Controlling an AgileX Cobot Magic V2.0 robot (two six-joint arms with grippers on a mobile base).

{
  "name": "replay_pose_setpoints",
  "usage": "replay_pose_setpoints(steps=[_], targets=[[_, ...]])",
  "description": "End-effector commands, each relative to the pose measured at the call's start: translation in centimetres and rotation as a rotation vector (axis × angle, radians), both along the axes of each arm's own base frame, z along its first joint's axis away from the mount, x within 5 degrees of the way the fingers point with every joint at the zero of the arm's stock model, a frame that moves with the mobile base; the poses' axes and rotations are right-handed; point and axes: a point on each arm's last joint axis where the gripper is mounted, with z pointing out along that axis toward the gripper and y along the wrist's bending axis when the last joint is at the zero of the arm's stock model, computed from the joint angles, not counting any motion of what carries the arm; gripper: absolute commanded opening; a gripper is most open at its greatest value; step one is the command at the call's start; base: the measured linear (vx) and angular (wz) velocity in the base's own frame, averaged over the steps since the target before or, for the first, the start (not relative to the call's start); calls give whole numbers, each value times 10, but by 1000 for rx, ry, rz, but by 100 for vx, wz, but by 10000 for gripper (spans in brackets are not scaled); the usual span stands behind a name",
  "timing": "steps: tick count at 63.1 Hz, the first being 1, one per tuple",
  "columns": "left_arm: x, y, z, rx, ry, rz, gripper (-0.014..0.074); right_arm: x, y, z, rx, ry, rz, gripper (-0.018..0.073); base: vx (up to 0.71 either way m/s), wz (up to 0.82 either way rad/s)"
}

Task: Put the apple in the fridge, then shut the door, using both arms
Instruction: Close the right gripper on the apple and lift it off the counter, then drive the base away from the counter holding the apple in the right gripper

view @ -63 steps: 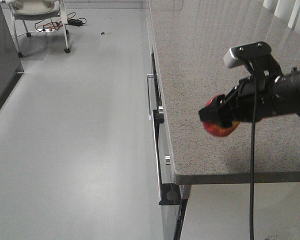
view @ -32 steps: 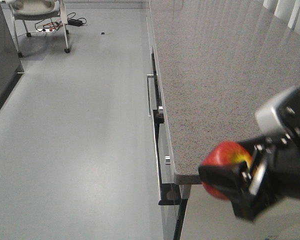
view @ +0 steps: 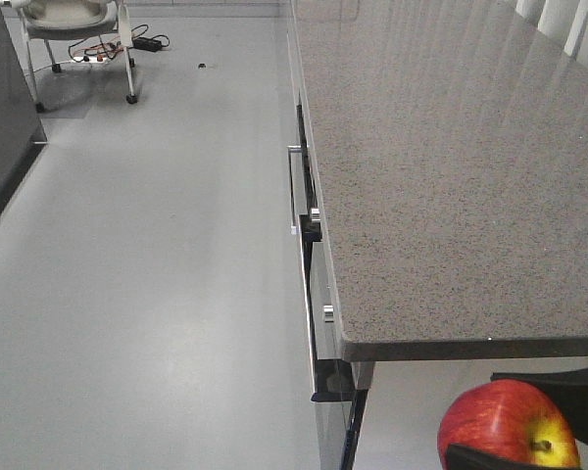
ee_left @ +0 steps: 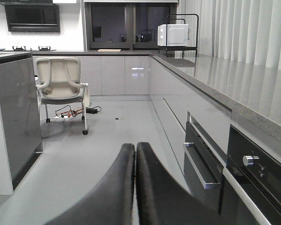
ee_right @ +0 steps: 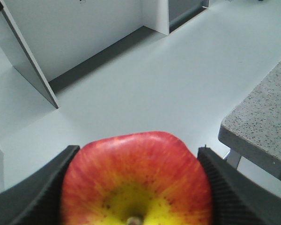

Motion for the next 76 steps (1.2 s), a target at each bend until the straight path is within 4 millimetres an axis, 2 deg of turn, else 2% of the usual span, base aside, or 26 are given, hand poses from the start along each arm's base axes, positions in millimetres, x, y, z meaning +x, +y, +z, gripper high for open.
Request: replay_pose_setpoints(steps=[1, 49, 76], targets=[[-1, 0, 0, -4, -65, 0, -6, 0, 0, 13, 62, -42, -18, 328, 0, 0], [-1, 0, 0, -4, -65, 0, -6, -1, 1, 12, 57, -32, -8, 328, 0, 1], [-1, 0, 0, -4, -65, 0, -6, -1, 1, 12, 56, -30, -5, 328, -2, 31]])
